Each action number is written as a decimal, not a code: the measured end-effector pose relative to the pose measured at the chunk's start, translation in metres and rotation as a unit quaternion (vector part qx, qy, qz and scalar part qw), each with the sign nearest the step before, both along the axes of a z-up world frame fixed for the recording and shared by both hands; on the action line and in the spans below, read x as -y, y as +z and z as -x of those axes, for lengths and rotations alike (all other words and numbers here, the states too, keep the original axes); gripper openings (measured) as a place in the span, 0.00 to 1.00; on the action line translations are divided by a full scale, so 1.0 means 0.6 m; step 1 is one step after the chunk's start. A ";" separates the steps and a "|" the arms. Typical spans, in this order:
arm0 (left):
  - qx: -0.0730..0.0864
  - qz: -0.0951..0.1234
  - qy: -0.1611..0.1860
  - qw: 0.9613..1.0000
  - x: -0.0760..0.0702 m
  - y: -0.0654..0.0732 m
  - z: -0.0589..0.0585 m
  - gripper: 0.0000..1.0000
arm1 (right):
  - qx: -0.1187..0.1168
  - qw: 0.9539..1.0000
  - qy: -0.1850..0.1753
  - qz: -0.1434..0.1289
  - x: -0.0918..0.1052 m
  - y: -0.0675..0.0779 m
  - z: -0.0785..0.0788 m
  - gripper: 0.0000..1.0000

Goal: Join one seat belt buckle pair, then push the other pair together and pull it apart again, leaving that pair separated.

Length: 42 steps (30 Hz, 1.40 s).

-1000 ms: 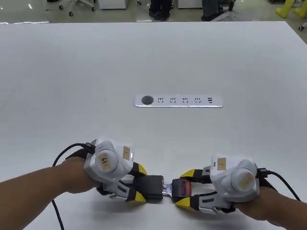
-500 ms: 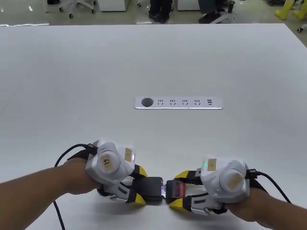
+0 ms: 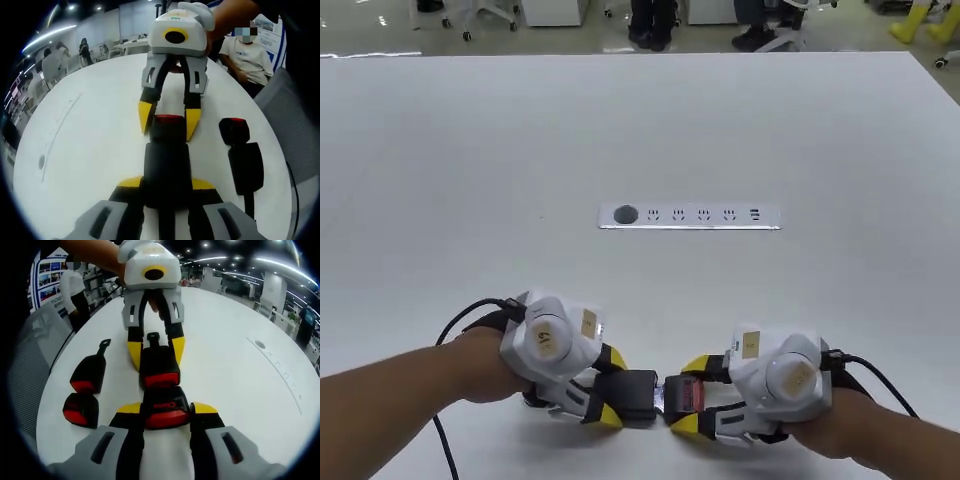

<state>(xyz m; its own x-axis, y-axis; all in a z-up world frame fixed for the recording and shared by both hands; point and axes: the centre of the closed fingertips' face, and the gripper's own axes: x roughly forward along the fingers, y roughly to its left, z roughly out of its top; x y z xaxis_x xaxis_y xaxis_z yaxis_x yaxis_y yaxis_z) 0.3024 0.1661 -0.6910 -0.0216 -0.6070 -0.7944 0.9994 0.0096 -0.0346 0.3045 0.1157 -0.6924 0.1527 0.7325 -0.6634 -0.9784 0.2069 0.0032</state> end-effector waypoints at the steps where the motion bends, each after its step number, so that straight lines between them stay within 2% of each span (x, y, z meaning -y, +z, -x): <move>1: 0.000 0.000 -0.001 1.000 0.000 0.000 0.000 0.33 | 0.000 1.000 0.001 0.000 0.000 0.000 0.000 0.34; 21: 0.001 0.009 0.002 1.000 -0.001 0.002 0.001 0.34 | 0.002 1.000 0.010 0.007 0.005 -0.001 0.000 0.34; 30: 0.000 0.011 0.000 1.000 0.000 0.003 0.001 0.34 | 0.001 1.000 0.014 0.013 0.031 -0.004 0.002 0.34; 36: 0.000 0.012 0.002 1.000 0.001 0.003 0.001 0.34 | -0.002 1.000 0.013 0.011 0.030 -0.003 0.003 0.34; 42: -0.001 0.013 0.003 1.000 0.001 0.004 0.002 0.34 | 0.000 1.000 0.016 0.020 0.050 -0.002 0.006 0.34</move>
